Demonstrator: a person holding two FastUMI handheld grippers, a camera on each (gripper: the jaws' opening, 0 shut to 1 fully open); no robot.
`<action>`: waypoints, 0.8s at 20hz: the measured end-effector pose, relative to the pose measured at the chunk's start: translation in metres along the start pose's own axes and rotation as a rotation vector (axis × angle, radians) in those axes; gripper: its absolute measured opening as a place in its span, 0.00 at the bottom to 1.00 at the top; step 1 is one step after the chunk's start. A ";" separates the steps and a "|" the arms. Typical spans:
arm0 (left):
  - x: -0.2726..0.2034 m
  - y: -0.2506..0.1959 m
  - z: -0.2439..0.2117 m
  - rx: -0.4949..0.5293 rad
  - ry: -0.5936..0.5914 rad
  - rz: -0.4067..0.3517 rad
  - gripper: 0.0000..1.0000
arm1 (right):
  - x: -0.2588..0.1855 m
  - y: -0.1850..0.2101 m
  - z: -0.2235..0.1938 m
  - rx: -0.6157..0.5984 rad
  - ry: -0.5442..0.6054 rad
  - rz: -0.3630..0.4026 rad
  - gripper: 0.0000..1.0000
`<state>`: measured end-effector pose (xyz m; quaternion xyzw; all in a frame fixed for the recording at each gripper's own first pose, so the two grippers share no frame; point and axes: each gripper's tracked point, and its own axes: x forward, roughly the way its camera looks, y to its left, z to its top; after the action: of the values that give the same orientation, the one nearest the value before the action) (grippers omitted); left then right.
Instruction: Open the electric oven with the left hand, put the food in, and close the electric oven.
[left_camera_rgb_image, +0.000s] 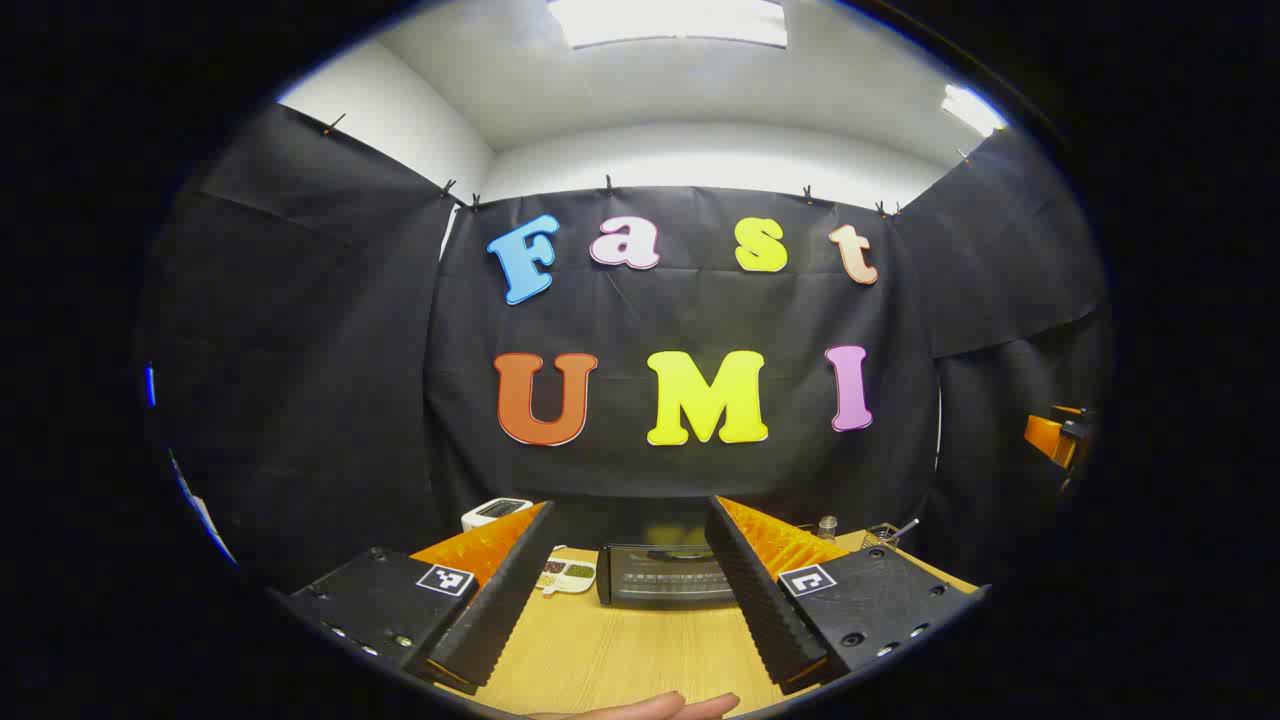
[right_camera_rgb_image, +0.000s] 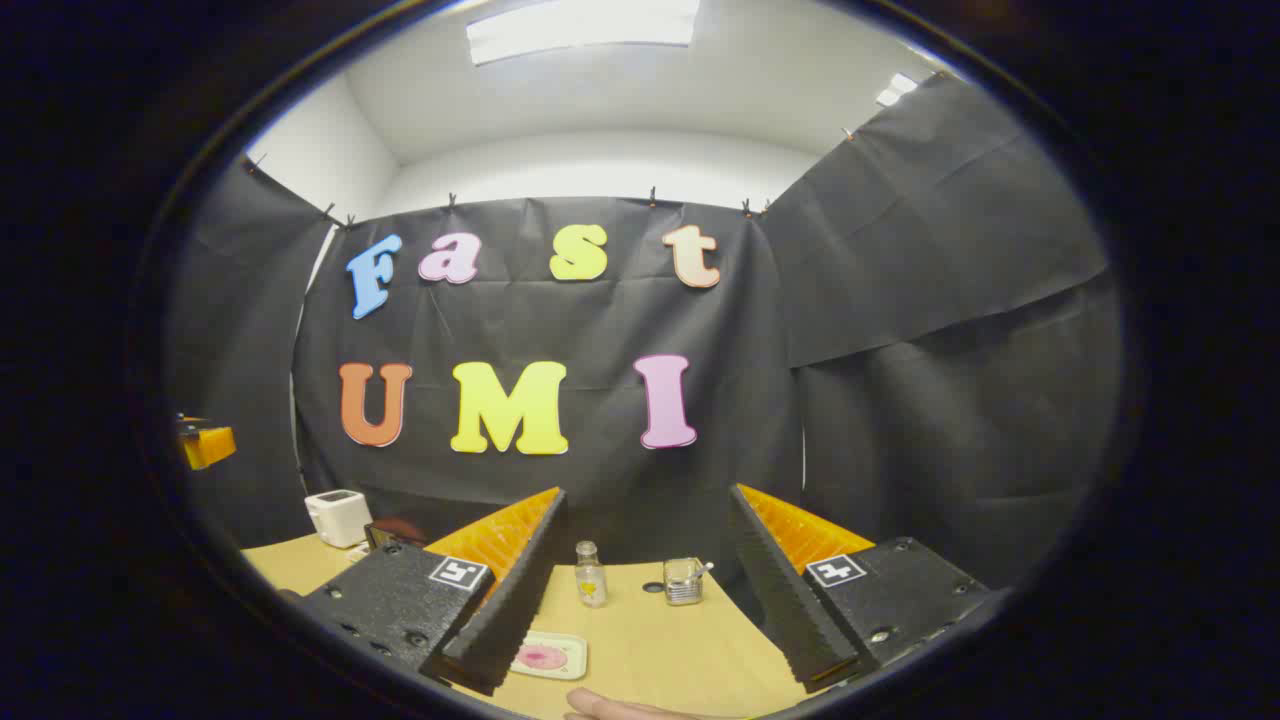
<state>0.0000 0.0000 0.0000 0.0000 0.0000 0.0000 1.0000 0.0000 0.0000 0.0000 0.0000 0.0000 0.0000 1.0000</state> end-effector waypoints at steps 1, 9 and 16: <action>0.002 -0.002 -0.003 0.007 0.004 -0.002 0.95 | 0.000 -0.004 0.000 0.000 -0.004 -0.006 0.96; 0.024 -0.014 -0.014 -0.014 0.033 -0.035 0.95 | 0.000 -0.019 -0.002 0.020 -0.026 -0.009 0.96; 0.075 -0.026 -0.034 -0.030 0.047 -0.054 0.95 | 0.023 -0.026 -0.008 0.030 -0.053 -0.001 1.00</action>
<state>0.0753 -0.0259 -0.0341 -0.0150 0.0236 -0.0268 0.9992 0.0230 -0.0261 -0.0081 0.0148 -0.0265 -0.0005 0.9995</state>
